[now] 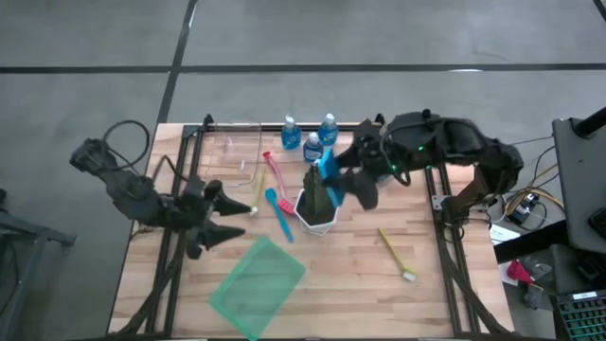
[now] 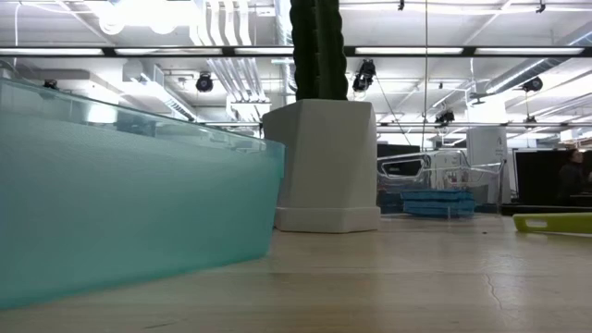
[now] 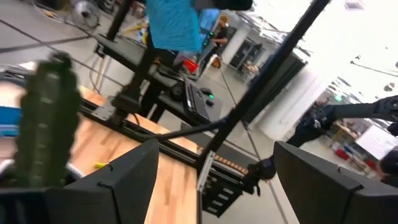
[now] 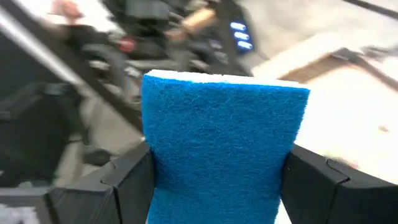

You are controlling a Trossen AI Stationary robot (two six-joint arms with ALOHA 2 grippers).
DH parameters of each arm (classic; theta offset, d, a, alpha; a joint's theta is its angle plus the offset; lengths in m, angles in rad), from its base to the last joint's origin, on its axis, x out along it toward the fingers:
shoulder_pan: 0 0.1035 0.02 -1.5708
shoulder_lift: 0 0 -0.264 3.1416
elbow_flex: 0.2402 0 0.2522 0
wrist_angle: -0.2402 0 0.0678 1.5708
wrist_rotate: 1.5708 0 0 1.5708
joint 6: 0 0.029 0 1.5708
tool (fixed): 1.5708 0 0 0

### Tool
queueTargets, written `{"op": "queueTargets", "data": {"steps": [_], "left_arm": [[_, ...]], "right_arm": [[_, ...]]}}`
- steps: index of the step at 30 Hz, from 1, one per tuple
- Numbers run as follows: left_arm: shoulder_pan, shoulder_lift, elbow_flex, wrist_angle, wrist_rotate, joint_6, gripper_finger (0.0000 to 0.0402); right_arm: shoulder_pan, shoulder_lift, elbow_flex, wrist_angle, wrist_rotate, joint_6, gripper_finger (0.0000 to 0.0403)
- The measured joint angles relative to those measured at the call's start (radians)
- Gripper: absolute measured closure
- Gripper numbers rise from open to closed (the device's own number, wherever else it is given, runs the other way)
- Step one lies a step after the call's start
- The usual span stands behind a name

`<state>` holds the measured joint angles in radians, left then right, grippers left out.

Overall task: Pick & Place Kitchen Sink Supplies
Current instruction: Put the blue sponge into the right transparent bin

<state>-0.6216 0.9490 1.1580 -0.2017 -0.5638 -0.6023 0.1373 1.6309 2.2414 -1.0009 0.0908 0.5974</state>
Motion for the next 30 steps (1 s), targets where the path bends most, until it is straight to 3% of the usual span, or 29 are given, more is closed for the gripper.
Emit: {"op": "queueTargets", "data": {"steps": [7,13,21,30], "left_arm": [[0.0,-0.037,0.0,-0.004,-0.012,0.03,0.0094],[0.0,-0.035,0.0,-0.017,-0.011,0.05,0.0094],[0.0,-0.037,0.0,-0.016,-0.013,0.042,0.0094],[0.0,-0.04,0.0,-0.008,-0.014,0.042,0.0094]], "right_arm": [[-0.07,-0.014,0.1,-0.329,0.149,0.067,0.0129],[-0.18,-0.01,0.104,-0.496,0.165,0.031,0.0131],[-0.381,0.008,0.072,-0.568,0.074,-0.095,0.0131],[-0.617,0.006,-0.076,-0.57,0.009,-0.281,0.0131]]}}
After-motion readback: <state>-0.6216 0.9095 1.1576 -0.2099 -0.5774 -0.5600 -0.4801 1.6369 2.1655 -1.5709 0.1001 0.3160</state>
